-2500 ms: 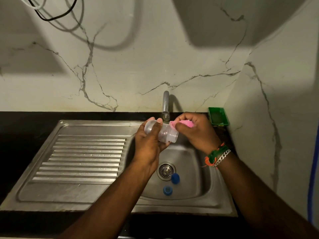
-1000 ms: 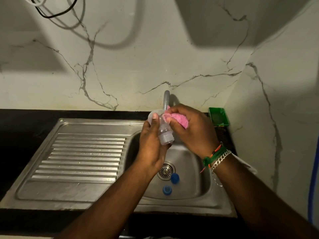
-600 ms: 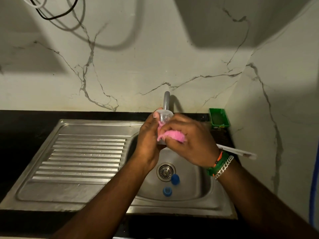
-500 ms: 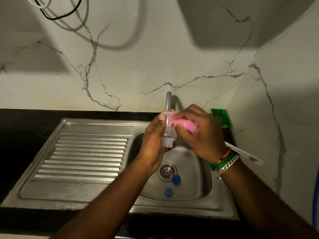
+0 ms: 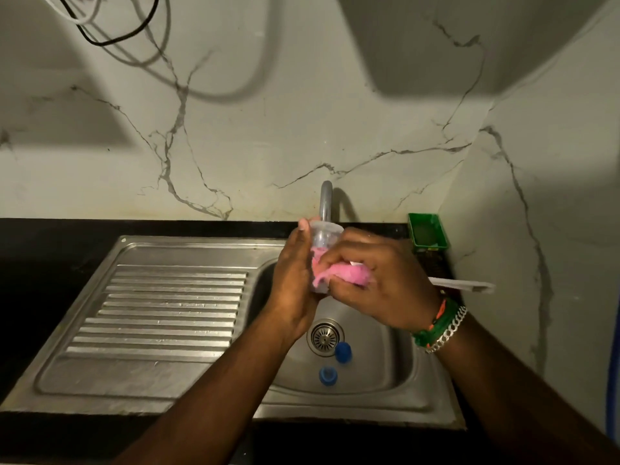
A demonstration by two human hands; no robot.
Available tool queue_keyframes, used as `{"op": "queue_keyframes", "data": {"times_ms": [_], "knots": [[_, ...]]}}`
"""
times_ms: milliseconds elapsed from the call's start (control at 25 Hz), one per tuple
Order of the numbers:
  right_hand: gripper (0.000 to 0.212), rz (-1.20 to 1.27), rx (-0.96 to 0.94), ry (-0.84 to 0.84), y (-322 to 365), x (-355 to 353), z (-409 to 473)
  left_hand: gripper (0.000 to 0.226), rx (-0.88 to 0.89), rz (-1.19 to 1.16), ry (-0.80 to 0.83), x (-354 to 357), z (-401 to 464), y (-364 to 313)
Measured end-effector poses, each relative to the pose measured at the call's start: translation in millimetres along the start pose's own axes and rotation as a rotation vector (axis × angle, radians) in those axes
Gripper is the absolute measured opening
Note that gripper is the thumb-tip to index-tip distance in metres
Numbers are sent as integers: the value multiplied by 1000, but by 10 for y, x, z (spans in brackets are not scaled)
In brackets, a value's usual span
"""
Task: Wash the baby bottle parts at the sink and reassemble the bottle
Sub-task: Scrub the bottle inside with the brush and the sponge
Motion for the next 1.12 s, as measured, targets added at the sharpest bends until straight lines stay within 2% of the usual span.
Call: {"op": "queue_keyframes", "data": {"times_ms": [160, 280, 320, 400, 480, 560, 640, 720, 800, 920, 960, 1040, 1120], "knots": [[14, -103, 162, -171, -221, -274, 84, 72, -52, -62, 24, -1, 6, 38], [12, -52, -2, 1, -2, 7, -41, 61, -58, -25, 28, -22, 1, 29], [11, -69, 1, 8, -16, -4, -56, 58, -61, -8, 26, -31, -17, 21], [12, -121, 128, -125, -235, -198, 18, 53, -75, -32, 16, -34, -34, 39], [21, -122, 155, -177, -222, -242, 58, 57, -74, -76, 10, -33, -19, 36], [39, -7, 91, -73, -71, -56, -28, 63, -47, -68, 21, -45, 15, -30], [49, 7, 140, -23, -132, -2, -100, 61, -9, -8, 12, -77, 32, -81], [37, -67, 291, -169, -377, -166, -63, 56, 11, 35, -11, -74, 23, -72], [24, -158, 295, -254, -300, -230, -26, 56, 21, 59, -50, -75, 28, -54], [15, -215, 137, -142, -35, -32, -122, 54, 77, 131, -109, -82, 27, -161], [14, -207, 175, -139, -120, -51, -107, 52, 105, 160, -107, -62, 24, -202], [15, -190, 316, -249, -347, -210, -41, 47, 131, 183, -85, 15, 2, -242], [15, -204, 315, -288, -310, -235, -6, 47, 135, 170, -89, 30, 14, -266]]}}
Point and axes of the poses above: each hand's wrist, its own z-axis towards the middle knuckle, its own x-axis out of the palm, y = z × x, the point moved 10 cm from there along z, towards the middle knuckle, and after that the axes turned 14 degrees about -z, right-handed, at the moved point
